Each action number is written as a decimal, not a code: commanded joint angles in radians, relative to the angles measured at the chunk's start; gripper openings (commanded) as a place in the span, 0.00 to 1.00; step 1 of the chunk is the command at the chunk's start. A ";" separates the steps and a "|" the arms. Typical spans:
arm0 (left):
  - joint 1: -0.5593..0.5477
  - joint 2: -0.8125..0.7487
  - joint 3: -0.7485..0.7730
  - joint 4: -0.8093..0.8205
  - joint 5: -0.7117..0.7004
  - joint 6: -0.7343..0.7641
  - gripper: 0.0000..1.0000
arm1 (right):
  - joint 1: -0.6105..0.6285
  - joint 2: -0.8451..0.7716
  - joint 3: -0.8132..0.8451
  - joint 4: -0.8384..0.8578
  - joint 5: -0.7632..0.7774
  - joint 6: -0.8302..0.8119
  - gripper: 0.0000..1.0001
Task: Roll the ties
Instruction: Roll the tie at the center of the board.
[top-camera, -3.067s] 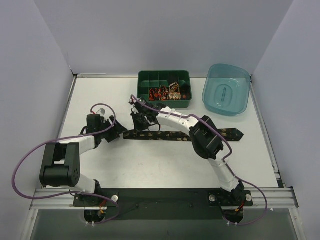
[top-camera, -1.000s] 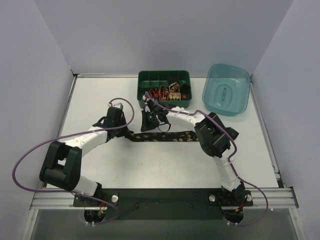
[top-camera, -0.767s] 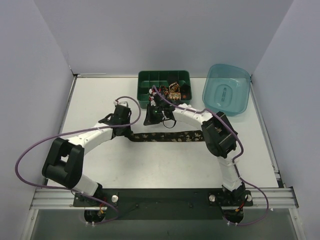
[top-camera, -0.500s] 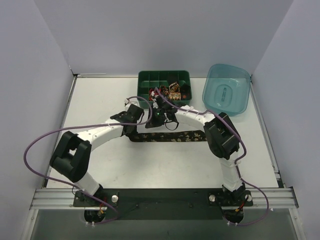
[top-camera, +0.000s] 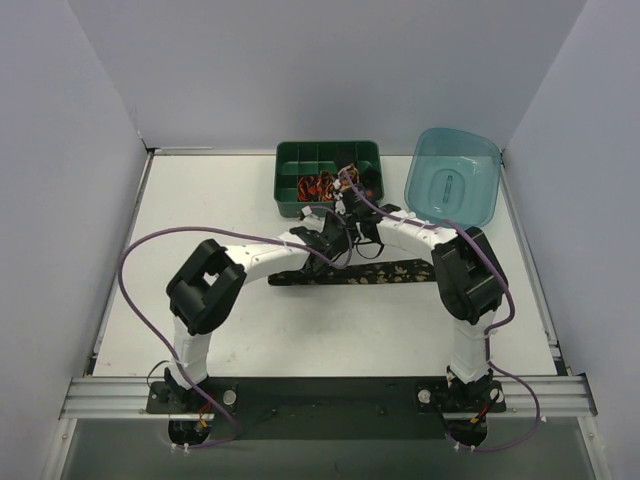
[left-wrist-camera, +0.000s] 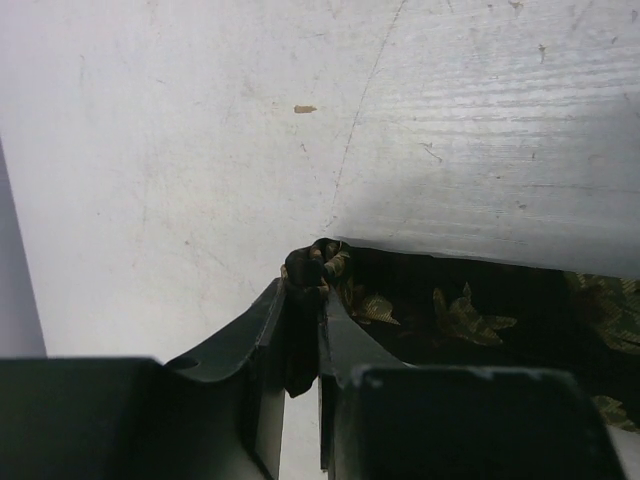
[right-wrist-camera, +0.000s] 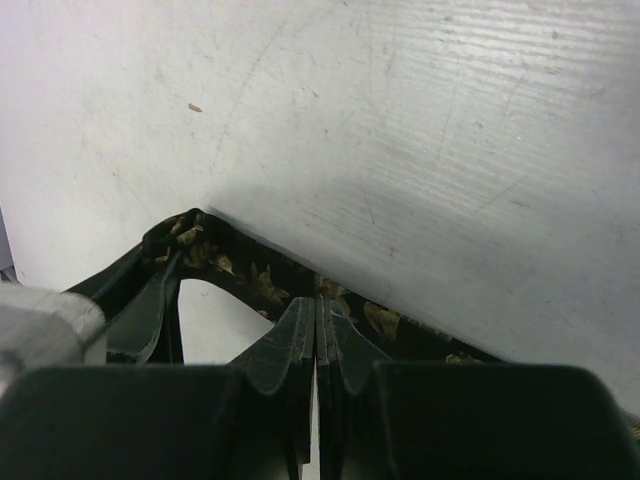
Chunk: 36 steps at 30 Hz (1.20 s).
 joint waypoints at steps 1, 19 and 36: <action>-0.050 0.071 0.106 -0.151 -0.123 -0.066 0.00 | -0.002 -0.056 -0.028 0.034 -0.036 0.021 0.00; -0.087 0.001 0.022 0.162 0.125 0.013 0.59 | -0.041 -0.075 -0.093 0.056 -0.059 0.028 0.00; -0.084 -0.036 -0.093 0.383 0.302 -0.007 0.59 | -0.062 -0.092 -0.121 0.075 -0.083 0.033 0.00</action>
